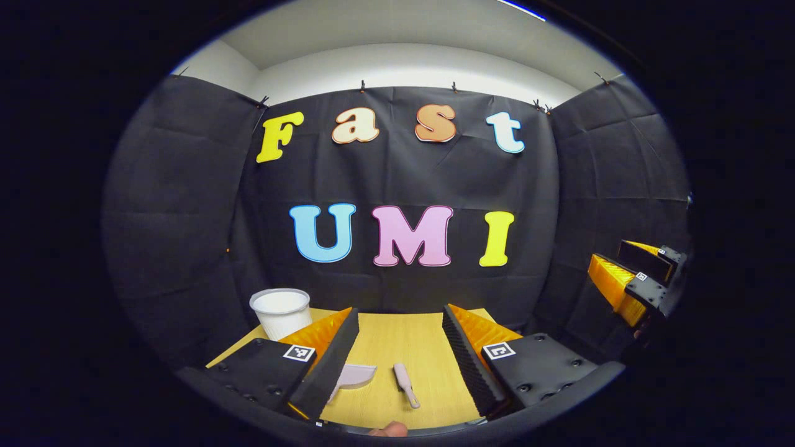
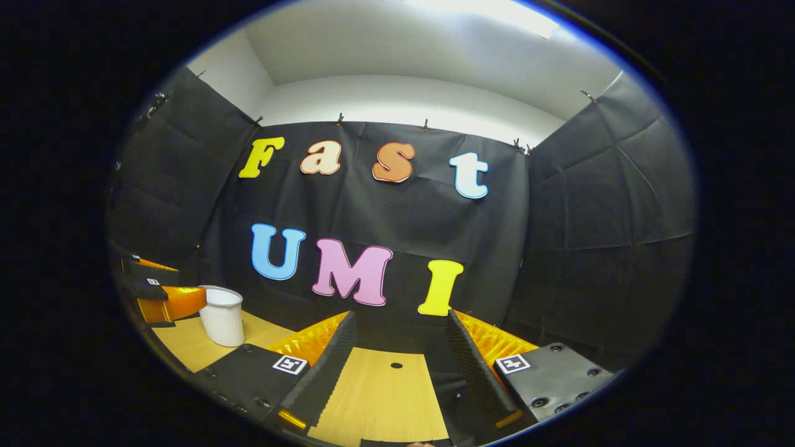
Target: Pick up the small broom and dustpan from the desktop, sweep the trash into the dustpan with the broom, and then empty the trash into the garbage bin.
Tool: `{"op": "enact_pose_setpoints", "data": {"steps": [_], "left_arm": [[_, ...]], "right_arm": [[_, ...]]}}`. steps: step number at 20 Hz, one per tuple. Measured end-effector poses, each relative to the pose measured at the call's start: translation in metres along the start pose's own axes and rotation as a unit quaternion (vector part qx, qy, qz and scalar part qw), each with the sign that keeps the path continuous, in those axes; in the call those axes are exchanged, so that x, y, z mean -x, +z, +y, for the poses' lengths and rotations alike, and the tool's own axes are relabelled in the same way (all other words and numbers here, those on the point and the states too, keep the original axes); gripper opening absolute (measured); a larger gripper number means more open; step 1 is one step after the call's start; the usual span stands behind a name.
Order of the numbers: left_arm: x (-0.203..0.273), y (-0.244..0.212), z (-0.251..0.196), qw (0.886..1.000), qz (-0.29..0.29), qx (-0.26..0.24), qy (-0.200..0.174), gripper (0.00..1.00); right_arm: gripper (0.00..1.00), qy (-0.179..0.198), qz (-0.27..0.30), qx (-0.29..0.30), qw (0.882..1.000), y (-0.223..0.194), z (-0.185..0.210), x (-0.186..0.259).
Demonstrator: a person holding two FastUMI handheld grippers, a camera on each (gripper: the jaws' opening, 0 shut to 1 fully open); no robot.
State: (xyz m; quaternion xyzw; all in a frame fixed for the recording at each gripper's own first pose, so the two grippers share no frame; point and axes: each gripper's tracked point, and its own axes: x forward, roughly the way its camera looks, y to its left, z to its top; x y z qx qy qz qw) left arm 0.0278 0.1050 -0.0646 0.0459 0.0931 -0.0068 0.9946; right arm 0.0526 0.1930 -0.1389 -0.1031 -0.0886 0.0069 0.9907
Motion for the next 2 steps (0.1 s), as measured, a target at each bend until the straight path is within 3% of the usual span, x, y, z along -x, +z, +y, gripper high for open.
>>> {"op": "enact_pose_setpoints", "data": {"steps": [2], "left_arm": [[-0.003, -0.0112, 0.0056, 1.0, 0.015, 0.027, 0.0, 0.82]], "right_arm": [[0.94, -0.007, -0.001, 0.001, 1.0, 0.0045, -0.0029, 0.0022]]}}
